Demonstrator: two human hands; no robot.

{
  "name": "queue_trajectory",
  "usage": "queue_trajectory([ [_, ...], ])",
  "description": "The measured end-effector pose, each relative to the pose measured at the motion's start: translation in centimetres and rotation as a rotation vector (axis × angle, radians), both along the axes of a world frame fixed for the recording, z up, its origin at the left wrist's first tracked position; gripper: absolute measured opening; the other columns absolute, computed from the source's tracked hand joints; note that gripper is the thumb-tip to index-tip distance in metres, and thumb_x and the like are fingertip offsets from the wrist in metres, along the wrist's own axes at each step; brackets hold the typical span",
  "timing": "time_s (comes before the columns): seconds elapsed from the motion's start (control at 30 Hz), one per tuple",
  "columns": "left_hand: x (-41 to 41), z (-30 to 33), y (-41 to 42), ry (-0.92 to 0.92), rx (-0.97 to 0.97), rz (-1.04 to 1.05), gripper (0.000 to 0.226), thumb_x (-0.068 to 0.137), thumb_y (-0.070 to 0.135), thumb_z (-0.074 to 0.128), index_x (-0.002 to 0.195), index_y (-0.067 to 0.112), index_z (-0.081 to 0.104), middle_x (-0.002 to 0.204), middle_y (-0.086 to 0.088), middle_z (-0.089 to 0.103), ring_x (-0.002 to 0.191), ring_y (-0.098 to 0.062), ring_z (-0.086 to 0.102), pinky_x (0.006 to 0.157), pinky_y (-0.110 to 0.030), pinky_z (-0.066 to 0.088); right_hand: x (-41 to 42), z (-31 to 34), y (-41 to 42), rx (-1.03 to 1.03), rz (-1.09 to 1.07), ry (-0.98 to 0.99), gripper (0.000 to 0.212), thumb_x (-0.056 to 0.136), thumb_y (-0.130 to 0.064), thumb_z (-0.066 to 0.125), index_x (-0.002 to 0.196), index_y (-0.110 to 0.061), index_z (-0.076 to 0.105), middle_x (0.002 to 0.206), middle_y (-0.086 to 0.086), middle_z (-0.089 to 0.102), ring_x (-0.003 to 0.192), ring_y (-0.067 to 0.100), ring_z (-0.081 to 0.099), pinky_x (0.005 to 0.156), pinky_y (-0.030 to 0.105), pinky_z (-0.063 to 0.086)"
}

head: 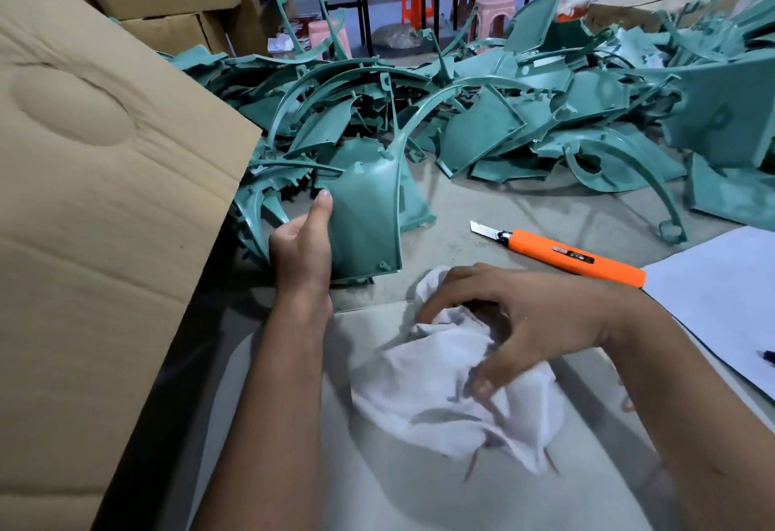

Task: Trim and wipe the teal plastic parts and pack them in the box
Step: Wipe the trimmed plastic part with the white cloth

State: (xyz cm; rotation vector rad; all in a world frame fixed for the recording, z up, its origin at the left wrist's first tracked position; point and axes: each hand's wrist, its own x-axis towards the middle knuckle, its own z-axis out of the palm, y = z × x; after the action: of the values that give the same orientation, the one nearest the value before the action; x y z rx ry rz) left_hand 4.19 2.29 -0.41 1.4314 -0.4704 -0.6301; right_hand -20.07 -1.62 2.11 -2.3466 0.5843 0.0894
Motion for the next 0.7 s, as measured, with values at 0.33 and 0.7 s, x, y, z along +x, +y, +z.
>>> queue_trajectory([
  [0.33, -0.8, 0.2, 0.3, -0.227, -0.081, 0.108, 0.057, 0.094, 0.054, 0.06, 0.066, 0.005, 0.052, 0.062, -0.004, 0.047, 0.057, -0.014, 0.043, 0.049, -0.025, 0.03, 0.3, -1.1, -1.5, 0.399, -0.709, -0.877, 0.021, 0.086, 0.013, 0.067, 0.102, 0.0, 0.065, 0.073, 0.004, 0.068, 0.059, 0.017, 0.06, 0.05, 0.026, 0.047],
  [0.7, -4.2, -0.2, 0.0, -0.766, -0.063, 0.389, 0.049, 0.098, 0.054, 0.06, 0.075, 0.011, 0.062, 0.053, 0.006, 0.045, 0.046, -0.009, 0.037, 0.05, -0.029, 0.021, 2.5, -2.5, -0.3, 0.482, -0.585, -0.823, 0.029, 0.093, -0.041, 0.071, 0.106, -0.015, 0.071, 0.081, 0.017, 0.064, 0.076, 0.029, 0.058, 0.073, 0.043, 0.047],
])
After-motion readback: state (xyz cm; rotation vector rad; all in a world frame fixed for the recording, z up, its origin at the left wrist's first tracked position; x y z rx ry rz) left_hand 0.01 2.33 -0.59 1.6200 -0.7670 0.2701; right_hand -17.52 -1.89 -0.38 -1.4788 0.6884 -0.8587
